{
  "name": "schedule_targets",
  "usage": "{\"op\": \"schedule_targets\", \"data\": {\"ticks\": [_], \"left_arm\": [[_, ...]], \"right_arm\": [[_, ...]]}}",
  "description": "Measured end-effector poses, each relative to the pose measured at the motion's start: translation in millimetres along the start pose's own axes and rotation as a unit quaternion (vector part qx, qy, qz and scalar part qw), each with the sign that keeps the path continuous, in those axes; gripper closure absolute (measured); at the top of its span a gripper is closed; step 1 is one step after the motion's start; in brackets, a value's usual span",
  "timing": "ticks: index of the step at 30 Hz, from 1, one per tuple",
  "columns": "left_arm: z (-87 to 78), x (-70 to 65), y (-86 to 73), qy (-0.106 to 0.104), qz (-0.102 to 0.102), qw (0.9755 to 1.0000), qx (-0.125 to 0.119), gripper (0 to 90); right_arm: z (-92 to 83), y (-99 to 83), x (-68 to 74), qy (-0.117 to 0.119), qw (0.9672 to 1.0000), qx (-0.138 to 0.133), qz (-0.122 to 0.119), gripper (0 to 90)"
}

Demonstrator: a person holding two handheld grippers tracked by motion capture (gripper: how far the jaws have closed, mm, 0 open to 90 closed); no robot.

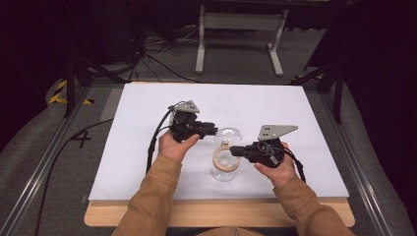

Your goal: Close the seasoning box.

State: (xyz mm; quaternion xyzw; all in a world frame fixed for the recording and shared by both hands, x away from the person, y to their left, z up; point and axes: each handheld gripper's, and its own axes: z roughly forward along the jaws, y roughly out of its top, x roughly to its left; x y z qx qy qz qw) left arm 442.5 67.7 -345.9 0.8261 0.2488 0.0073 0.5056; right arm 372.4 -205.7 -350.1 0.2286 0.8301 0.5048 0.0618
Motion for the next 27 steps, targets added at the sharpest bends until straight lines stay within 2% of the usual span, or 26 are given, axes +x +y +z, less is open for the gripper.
{"op": "schedule_targets", "data": {"ticks": [4, 8, 14, 15, 18, 27], "left_arm": [[-0.3, -0.4, -0.5, 0.000, 0.008, 1.0000, 0.004, 71.8], [-3.0, 0.3, -0.7, -0.002, 0.006, 1.0000, 0.007, 69.9], [-9.7, 2.2, -1.0, 0.009, 0.007, 0.9999, 0.010, 69.1], [-13.1, 3.5, -1.3, 0.010, 0.006, 0.9999, 0.012, 68.7], [-15.3, 4.2, -1.9, 0.012, 0.004, 0.9999, 0.010, 68.2], [-21.5, 5.3, -2.4, 0.019, 0.007, 0.9996, 0.020, 67.9]], "right_arm": [[-0.6, 0.3, 0.4, 0.004, 1.0000, 0.000, -0.001, 89.7], [-1.0, 0.4, 0.9, 0.009, 1.0000, 0.002, -0.002, 89.7], [-0.5, 0.8, 3.1, 0.019, 0.9997, 0.014, -0.005, 89.7], [1.1, 0.9, 5.1, 0.028, 0.9993, 0.024, -0.005, 89.7], [2.3, 0.9, 6.4, 0.031, 0.9990, 0.032, -0.008, 89.8], [4.2, -0.8, 10.2, 0.031, 0.9973, 0.065, -0.012, 89.8]]}}
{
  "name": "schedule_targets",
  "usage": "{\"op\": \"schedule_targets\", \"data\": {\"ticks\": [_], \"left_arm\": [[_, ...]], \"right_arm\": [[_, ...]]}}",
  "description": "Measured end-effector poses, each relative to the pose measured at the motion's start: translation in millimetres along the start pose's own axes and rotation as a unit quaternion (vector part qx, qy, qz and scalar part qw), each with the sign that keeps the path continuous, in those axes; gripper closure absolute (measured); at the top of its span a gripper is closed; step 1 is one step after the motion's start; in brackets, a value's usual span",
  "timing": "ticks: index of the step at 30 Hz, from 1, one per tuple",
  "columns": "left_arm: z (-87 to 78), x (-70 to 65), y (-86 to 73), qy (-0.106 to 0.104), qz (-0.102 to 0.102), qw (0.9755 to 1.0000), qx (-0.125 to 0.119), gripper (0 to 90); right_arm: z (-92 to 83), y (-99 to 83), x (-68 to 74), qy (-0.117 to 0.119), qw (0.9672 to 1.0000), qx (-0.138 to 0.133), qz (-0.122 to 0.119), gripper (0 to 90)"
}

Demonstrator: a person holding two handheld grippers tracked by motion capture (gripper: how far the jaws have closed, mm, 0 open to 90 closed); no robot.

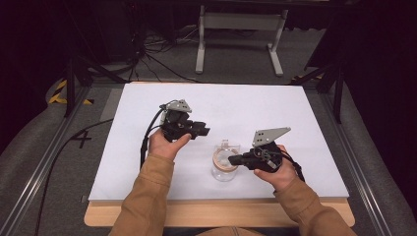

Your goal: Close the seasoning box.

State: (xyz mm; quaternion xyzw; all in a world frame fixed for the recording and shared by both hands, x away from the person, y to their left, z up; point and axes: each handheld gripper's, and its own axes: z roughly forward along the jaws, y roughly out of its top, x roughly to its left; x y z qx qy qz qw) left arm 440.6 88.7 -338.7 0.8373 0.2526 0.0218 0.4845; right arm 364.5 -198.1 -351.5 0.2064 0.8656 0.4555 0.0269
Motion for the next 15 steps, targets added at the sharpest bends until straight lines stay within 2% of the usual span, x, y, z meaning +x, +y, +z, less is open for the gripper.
{"op": "schedule_targets", "data": {"ticks": [4, 15], "left_arm": [[-1.6, 0.1, 0.1, 0.002, 0.000, 1.0000, 0.004, 67.8], [-0.7, 1.0, 0.3, 0.000, 0.001, 0.9999, 0.013, 66.5]], "right_arm": [[0.9, -0.9, 1.7, 0.002, 0.9998, 0.017, -0.001, 89.8], [1.7, -2.8, 3.3, 0.002, 0.9990, 0.045, -0.006, 89.8]]}}
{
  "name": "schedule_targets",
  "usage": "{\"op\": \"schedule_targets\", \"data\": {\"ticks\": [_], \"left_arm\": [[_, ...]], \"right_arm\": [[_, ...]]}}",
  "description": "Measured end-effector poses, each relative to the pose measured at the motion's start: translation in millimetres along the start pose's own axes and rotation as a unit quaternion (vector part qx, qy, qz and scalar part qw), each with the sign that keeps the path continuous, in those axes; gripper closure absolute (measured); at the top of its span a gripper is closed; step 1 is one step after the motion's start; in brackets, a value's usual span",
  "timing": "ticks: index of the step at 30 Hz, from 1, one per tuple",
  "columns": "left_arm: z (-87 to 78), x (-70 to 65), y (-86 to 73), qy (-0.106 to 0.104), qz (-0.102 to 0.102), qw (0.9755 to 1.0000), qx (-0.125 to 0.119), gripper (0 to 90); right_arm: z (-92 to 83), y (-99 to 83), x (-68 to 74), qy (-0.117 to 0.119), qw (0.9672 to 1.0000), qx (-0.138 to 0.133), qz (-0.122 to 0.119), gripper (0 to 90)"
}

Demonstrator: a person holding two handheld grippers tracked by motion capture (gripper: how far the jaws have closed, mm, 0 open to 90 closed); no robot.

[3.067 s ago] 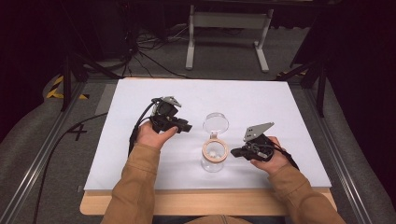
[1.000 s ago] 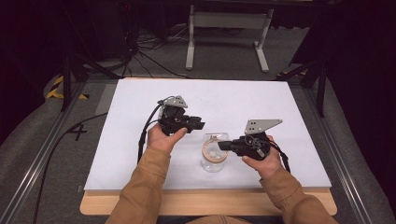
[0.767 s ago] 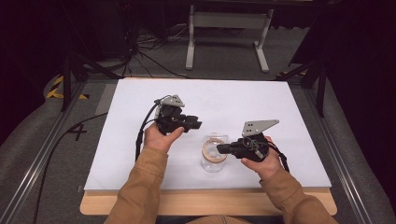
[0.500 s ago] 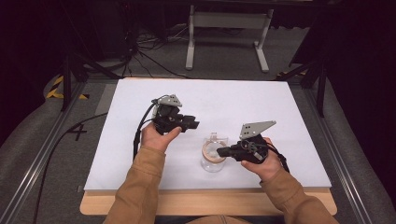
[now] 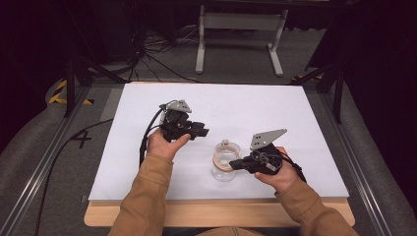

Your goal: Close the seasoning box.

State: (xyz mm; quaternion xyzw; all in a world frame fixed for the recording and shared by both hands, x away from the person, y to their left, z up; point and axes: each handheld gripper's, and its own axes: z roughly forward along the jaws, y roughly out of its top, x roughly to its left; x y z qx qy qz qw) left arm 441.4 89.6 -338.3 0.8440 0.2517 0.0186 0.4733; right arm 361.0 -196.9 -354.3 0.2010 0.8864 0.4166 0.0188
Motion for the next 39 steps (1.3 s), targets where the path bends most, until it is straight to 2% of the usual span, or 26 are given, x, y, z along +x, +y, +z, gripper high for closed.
{"op": "schedule_targets", "data": {"ticks": [14, 16, 25, 31, 37, 39], "left_arm": [[4.5, 1.9, 3.4, -0.007, -0.002, 0.9999, 0.009, 66.2], [5.7, 1.8, 4.2, -0.007, 0.000, 1.0000, 0.004, 66.2], [7.1, 2.7, 7.1, -0.009, 0.000, 1.0000, 0.000, 66.0], [7.0, 2.7, 7.5, -0.007, 0.002, 1.0000, 0.000, 65.8], [0.7, 0.8, 4.7, 0.004, 0.002, 1.0000, -0.008, 65.3], [-3.5, 0.6, 1.7, 0.011, -0.001, 0.9999, -0.010, 65.0]], "right_arm": [[-2.8, -4.1, 1.6, 0.001, 0.9994, 0.033, 0.002, 89.8], [-3.3, -5.4, 1.3, 0.002, 0.9993, 0.038, 0.003, 89.8], [-5.8, -8.5, 1.0, 0.002, 0.9990, 0.045, 0.007, 89.7], [-10.9, -8.5, 0.1, -0.004, 0.9993, 0.035, 0.011, 89.7], [-19.2, -4.7, -1.3, -0.014, 0.9999, 0.009, 0.004, 89.4], [-25.6, -1.2, -3.1, -0.019, 0.9997, -0.012, 0.003, 88.0]]}}
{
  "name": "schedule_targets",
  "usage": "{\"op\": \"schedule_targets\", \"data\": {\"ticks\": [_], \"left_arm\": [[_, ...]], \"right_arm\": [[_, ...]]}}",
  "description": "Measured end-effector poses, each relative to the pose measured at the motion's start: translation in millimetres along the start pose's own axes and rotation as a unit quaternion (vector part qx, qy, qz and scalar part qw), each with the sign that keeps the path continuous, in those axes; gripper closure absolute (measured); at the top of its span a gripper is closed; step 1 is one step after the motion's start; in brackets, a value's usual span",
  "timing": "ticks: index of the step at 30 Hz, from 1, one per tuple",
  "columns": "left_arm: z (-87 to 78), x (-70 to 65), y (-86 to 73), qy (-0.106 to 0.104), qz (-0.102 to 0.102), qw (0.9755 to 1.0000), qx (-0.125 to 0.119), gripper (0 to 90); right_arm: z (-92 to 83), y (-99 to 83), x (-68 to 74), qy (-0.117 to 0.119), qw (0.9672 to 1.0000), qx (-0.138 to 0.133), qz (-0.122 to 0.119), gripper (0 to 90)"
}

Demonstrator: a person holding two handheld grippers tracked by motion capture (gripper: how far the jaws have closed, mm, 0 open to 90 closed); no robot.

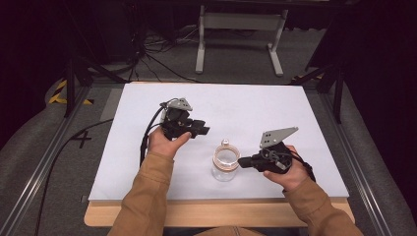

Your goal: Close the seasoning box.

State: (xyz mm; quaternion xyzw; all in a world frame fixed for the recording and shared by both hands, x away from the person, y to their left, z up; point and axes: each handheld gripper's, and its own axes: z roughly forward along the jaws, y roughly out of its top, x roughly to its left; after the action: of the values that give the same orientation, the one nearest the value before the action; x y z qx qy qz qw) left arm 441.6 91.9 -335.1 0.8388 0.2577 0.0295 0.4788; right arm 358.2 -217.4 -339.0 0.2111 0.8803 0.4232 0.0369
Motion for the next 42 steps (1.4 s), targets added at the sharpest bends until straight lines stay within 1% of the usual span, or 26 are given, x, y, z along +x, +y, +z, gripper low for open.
{"op": "schedule_targets", "data": {"ticks": [1, 3, 6, 9, 12, 13, 15, 17, 19, 20, 21, 23, 24, 25, 28, 31, 32, 33, 34, 35, 36, 37, 39, 40, 41, 42], "left_arm": [[-3.0, -0.1, -1.6, 0.005, -0.003, 1.0000, 0.000, 64.1], [-6.7, 0.0, -4.5, 0.009, -0.007, 0.9999, -0.005, 63.9], [-13.6, 0.5, -8.7, 0.022, -0.006, 0.9997, -0.007, 62.3], [-19.1, 0.9, -14.1, 0.034, -0.015, 0.9993, -0.009, 61.5], [-23.2, 3.1, -18.5, 0.046, -0.021, 0.9987, -0.010, 60.7], [-24.7, 3.7, -20.4, 0.052, -0.026, 0.9983, -0.010, 60.4], [-27.2, 5.8, -23.0, 0.056, -0.028, 0.9980, -0.009, 60.3], [-29.1, 8.0, -25.8, 0.060, -0.034, 0.9976, -0.012, 59.9], [-30.2, 10.0, -27.5, 0.063, -0.034, 0.9974, -0.011, 59.9], [-30.3, 11.8, -28.4, 0.065, -0.033, 0.9973, -0.011, 59.8], [-30.1, 12.5, -30.0, 0.070, -0.039, 0.9968, -0.008, 59.7], [-29.8, 15.3, -32.5, 0.079, -0.042, 0.9960, -0.005, 59.4], [-29.8, 15.3, -32.5, 0.079, -0.042, 0.9960, -0.005, 59.3], [-29.4, 17.3, -34.1, 0.078, -0.045, 0.9959, -0.004, 59.3], [-28.5, 22.9, -38.3, 0.099, -0.046, 0.9940, 0.010, 58.2], [-27.8, 29.6, -44.0, 0.103, -0.059, 0.9929, 0.008, 57.4], [-27.8, 29.6, -44.0, 0.103, -0.059, 0.9929, 0.008, 57.2], [-27.5, 32.1, -46.3, 0.107, -0.063, 0.9923, 0.009, 57.2], [-27.6, 34.8, -48.3, 0.109, -0.061, 0.9922, 0.010, 57.0], [-27.0, 38.7, -52.0, 0.115, -0.067, 0.9909, 0.015, 56.6], [-27.0, 38.7, -52.0, 0.115, -0.067, 0.9909, 0.015, 56.1], [-25.6, 41.9, -55.0, 0.126, -0.066, 0.9897, 0.021, 55.8], [-23.7, 45.6, -58.4, 0.123, -0.071, 0.9895, 0.026, 55.3], [-22.6, 48.3, -60.1, 0.123, -0.067, 0.9897, 0.028, 55.1], [-22.6, 48.3, -60.1, 0.123, -0.067, 0.9897, 0.028, 55.0], [-19.7, 50.8, -64.7, 0.121, -0.072, 0.9897, 0.024, 55.0]], "right_arm": [[-6.7, 2.7, -3.2, -0.006, 0.9998, -0.019, 0.003, 85.3], [-9.1, 3.6, -4.6, -0.009, 0.9997, -0.025, 0.003, 84.4], [-19.2, 7.1, -10.6, -0.025, 0.9986, -0.046, 0.005, 79.7], [-29.9, 9.3, -18.9, -0.041, 0.9969, -0.066, 0.009, 74.6], [-41.1, 9.6, -29.1, -0.068, 0.9939, -0.085, 0.019, 70.5], [-43.6, 9.2, -31.8, -0.075, 0.9930, -0.088, 0.022, 69.4], [-50.6, 7.0, -41.6, -0.092, 0.9903, -0.098, 0.035, 67.4], [-56.2, 3.0, -52.1, -0.119, 0.9866, -0.102, 0.045, 65.6], [-60.8, -2.1, -62.6, -0.132, 0.9836, -0.106, 0.063, 65.2], [-62.2, -4.0, -66.1, -0.138, 0.9828, -0.104, 0.064, 65.0], [-63.3, -5.9, -70.0, -0.145, 0.9813, -0.104, 0.072, 64.4], [-65.2, -10.9, -78.9, -0.152, 0.9793, -0.103, 0.084, 62.6], [-65.2, -10.9, -78.9, -0.152, 0.9793, -0.103, 0.084, 62.6], [-65.6, -13.5, -82.5, -0.159, 0.9780, -0.103, 0.086, 61.5], [-65.6, -22.9, -95.2, -0.180, 0.9739, -0.098, 0.097, 58.2], [-65.0, -34.0, -109.6, -0.198, 0.9699, -0.088, 0.112, 55.2], [-65.0, -34.0, -109.6, -0.198, 0.9699, -0.088, 0.112, 55.2], [-64.5, -37.6, -114.0, -0.204, 0.9681, -0.086, 0.118, 54.8], [-63.7, -42.2, -119.6, -0.211, 0.9664, -0.077, 0.125, 54.2], [-61.8, -50.1, -128.3, -0.219, 0.9641, -0.069, 0.134, 53.5], [-61.8, -50.1, -128.3, -0.219, 0.9641, -0.069, 0.134, 53.5], [-59.8, -58.2, -136.4, -0.226, 0.9613, -0.063, 0.144, 53.3], [-58.0, -65.1, -143.0, -0.227, 0.9595, -0.062, 0.155, 53.0], [-56.4, -69.0, -146.3, -0.228, 0.9585, -0.061, 0.160, 52.8], [-56.4, -69.0, -146.3, -0.228, 0.9585, -0.061, 0.160, 52.8], [-54.3, -72.4, -149.8, -0.229, 0.9579, -0.054, 0.164, 52.5]]}}
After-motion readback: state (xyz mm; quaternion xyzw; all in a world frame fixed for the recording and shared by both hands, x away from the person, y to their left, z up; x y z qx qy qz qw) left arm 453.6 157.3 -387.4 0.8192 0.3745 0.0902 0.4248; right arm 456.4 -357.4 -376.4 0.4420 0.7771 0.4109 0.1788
